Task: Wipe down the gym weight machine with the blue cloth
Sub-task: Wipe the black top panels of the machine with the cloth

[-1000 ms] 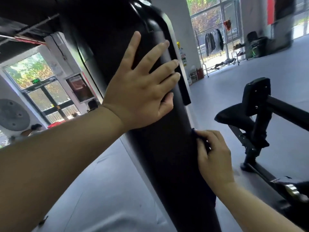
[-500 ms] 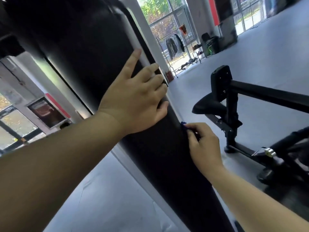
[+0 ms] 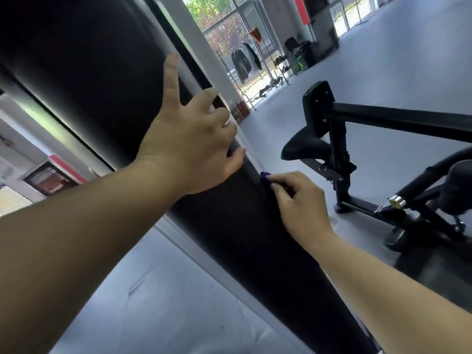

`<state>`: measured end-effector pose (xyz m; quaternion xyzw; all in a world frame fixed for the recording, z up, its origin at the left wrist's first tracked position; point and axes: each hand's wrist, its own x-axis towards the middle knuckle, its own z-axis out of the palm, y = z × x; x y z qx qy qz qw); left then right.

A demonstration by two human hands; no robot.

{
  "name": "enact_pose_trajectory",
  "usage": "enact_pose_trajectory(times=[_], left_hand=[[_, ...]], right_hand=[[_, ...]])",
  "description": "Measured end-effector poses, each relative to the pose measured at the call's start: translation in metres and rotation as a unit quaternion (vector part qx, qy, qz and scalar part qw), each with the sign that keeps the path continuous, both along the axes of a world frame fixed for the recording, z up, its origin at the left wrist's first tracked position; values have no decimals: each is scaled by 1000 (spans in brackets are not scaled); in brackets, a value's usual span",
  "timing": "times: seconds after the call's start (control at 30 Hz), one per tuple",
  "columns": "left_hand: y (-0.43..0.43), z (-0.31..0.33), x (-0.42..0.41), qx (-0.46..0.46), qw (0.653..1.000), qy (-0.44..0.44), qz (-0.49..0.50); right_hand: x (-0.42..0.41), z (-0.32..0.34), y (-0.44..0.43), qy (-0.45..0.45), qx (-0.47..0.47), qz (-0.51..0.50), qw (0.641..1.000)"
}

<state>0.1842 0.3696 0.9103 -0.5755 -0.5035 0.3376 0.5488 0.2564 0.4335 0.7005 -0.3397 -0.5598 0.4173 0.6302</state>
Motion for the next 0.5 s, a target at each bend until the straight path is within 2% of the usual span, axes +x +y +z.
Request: enact_pose_trajectory(times=[0.13, 0.33, 0.5], left_hand=[[6, -14, 9, -16, 999, -25, 23], [14, -28, 9, -46, 996, -69, -10], [30, -61, 17, -73, 992, -98, 11]], right_hand=[[-1, 1, 5, -21, 29, 10, 999], [12, -72, -7, -62, -50, 47, 996], [8, -34, 10, -29, 23, 56, 998]])
